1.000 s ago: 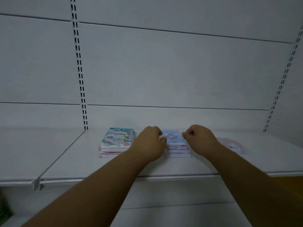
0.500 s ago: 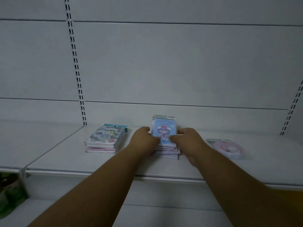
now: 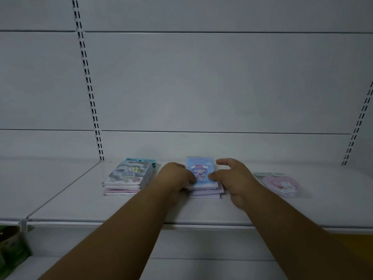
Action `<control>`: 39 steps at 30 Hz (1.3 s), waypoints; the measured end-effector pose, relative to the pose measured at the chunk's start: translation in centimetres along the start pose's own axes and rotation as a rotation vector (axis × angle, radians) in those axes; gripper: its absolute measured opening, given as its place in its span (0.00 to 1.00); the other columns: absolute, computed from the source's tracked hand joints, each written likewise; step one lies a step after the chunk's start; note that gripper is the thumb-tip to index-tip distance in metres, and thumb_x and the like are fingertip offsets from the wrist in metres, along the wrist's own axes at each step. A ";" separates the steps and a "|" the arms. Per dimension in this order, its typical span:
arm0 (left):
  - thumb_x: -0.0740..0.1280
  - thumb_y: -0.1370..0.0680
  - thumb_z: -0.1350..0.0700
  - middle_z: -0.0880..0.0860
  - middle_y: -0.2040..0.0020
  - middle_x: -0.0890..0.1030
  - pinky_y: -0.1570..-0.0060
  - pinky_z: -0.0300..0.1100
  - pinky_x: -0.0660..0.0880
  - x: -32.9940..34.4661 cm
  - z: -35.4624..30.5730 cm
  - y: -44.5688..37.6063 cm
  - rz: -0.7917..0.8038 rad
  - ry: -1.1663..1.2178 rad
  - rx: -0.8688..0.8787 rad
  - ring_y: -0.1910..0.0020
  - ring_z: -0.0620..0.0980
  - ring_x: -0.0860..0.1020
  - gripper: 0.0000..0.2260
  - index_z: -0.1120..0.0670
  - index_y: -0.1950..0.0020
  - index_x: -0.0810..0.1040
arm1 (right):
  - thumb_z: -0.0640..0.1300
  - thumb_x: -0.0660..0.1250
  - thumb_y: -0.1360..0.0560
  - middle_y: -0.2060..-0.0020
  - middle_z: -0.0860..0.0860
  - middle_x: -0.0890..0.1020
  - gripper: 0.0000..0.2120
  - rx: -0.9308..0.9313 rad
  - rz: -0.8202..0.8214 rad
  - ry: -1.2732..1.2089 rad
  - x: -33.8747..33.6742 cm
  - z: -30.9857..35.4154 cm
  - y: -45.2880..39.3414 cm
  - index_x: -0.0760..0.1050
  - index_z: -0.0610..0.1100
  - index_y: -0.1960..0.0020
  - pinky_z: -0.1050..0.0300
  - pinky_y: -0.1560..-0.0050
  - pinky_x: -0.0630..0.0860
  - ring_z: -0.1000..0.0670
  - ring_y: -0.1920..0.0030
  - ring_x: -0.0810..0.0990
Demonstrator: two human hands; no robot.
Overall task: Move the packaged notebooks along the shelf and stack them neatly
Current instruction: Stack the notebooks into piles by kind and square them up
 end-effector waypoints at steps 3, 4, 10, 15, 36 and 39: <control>0.70 0.34 0.74 0.62 0.56 0.85 0.58 0.54 0.83 -0.7 0.2 -0.4 0.045 0.113 0.022 0.58 0.62 0.84 0.14 0.65 0.50 0.81 | 0.31 0.74 0.32 0.41 0.41 0.79 0.36 -0.050 0.092 -0.055 0.5 0.1 0.2 0.65 0.48 0.29 0.42 0.51 0.82 0.42 0.48 0.82; 0.70 0.33 0.74 0.59 0.58 0.86 0.63 0.49 0.83 -0.8 0.1 -0.3 0.045 0.137 0.066 0.61 0.58 0.85 0.14 0.63 0.51 0.81 | 0.32 0.74 0.31 0.39 0.43 0.78 0.37 -0.081 0.100 -0.046 0.6 0.3 0.4 0.63 0.48 0.27 0.44 0.51 0.82 0.43 0.47 0.82; 0.74 0.27 0.60 0.54 0.48 0.84 0.53 0.53 0.82 -0.7 0.5 1.3 0.096 0.142 0.313 0.53 0.56 0.84 0.18 0.48 0.41 0.75 | 0.42 0.71 0.27 0.46 0.49 0.81 0.17 -0.270 0.081 -0.029 2.1 1.3 2.2 0.72 0.54 0.42 0.51 0.51 0.82 0.49 0.49 0.82; 0.69 0.25 0.60 0.57 0.48 0.83 0.56 0.51 0.82 0.2 1.3 2.3 0.203 0.347 0.248 0.52 0.56 0.84 0.15 0.50 0.40 0.74 | 0.46 0.64 0.22 0.50 0.49 0.82 0.09 -0.161 0.135 -0.256 3.5 0.4 3.4 0.70 0.54 0.43 0.50 0.59 0.82 0.47 0.55 0.84; 0.74 0.27 0.54 0.45 0.53 0.80 0.67 0.34 0.78 -3.3 0.5 2.1 0.046 -0.609 0.430 0.59 0.42 0.80 0.19 0.47 0.43 0.68 | 0.52 0.73 0.30 0.48 0.54 0.83 0.13 -0.377 0.199 0.280 -0.3 0.4 1.6 0.74 0.53 0.48 0.54 0.51 0.82 0.53 0.48 0.83; 0.74 0.27 0.54 0.48 0.50 0.82 0.57 0.45 0.83 -3.5 0.6 2.7 0.060 -0.606 0.440 0.54 0.46 0.82 0.19 0.48 0.41 0.70 | 0.53 0.74 0.32 0.48 0.54 0.83 0.17 -0.414 0.216 0.288 -0.5 0.2 1.7 0.75 0.52 0.46 0.53 0.50 0.82 0.54 0.48 0.83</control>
Point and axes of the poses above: each hand's wrist, its own y-axis away from the middle knuckle, its own x-axis out of the palm, z = x × y, the point moved 2 cm from there along -y, towards the middle knuckle
